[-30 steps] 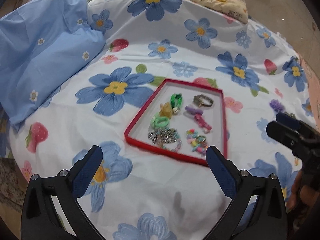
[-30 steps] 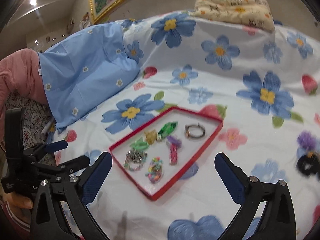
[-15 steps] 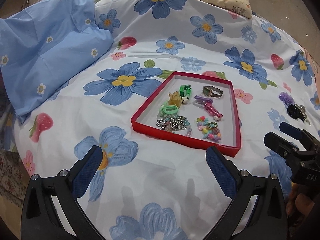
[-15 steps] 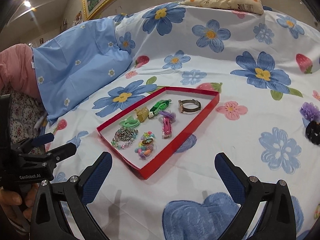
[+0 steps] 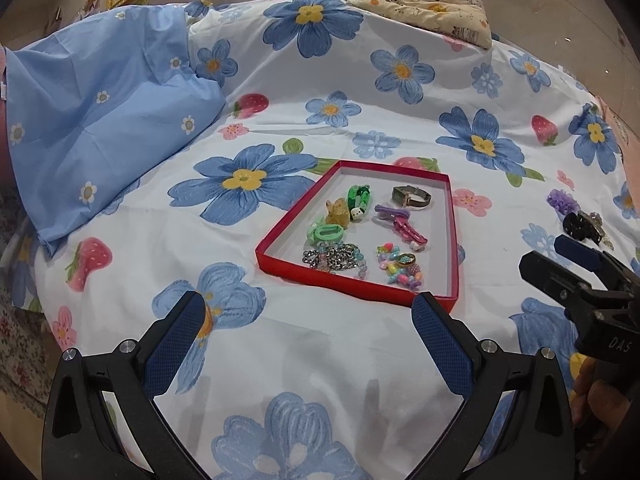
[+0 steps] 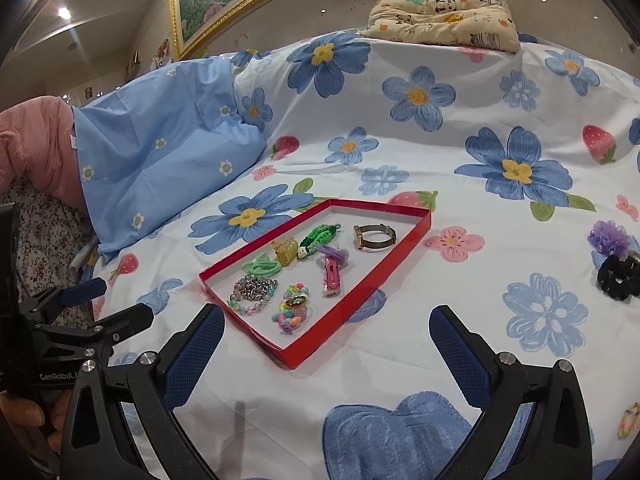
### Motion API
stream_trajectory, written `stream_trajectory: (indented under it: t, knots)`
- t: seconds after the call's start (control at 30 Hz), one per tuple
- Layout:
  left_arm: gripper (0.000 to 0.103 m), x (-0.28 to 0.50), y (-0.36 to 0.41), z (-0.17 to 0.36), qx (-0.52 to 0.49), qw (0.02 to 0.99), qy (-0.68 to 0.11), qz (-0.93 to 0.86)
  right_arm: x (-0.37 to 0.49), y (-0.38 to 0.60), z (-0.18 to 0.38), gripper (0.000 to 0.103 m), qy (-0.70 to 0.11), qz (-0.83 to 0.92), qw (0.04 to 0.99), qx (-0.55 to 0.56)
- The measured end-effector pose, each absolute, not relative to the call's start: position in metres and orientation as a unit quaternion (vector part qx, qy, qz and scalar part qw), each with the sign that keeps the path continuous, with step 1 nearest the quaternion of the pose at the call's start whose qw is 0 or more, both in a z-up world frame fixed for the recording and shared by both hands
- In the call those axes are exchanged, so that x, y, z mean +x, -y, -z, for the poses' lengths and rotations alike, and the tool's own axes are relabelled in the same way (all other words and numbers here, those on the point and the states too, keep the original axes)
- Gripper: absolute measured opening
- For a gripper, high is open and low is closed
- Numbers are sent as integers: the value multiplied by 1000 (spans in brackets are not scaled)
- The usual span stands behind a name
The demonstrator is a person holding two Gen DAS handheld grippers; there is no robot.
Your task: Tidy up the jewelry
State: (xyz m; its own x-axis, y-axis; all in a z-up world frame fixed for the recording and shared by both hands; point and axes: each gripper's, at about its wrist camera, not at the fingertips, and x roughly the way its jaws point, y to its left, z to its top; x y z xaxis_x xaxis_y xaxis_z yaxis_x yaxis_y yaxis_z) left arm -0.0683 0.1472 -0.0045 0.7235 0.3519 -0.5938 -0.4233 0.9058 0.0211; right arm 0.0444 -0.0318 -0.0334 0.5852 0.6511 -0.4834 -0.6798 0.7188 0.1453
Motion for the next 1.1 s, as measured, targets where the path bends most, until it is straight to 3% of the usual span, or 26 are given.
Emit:
stream_trajectory:
  t: [1.1]
  knots:
    - [103, -71, -147, 4, -52, 926, -307, -216, 42, 33, 39, 103, -265, -375, 888, -28]
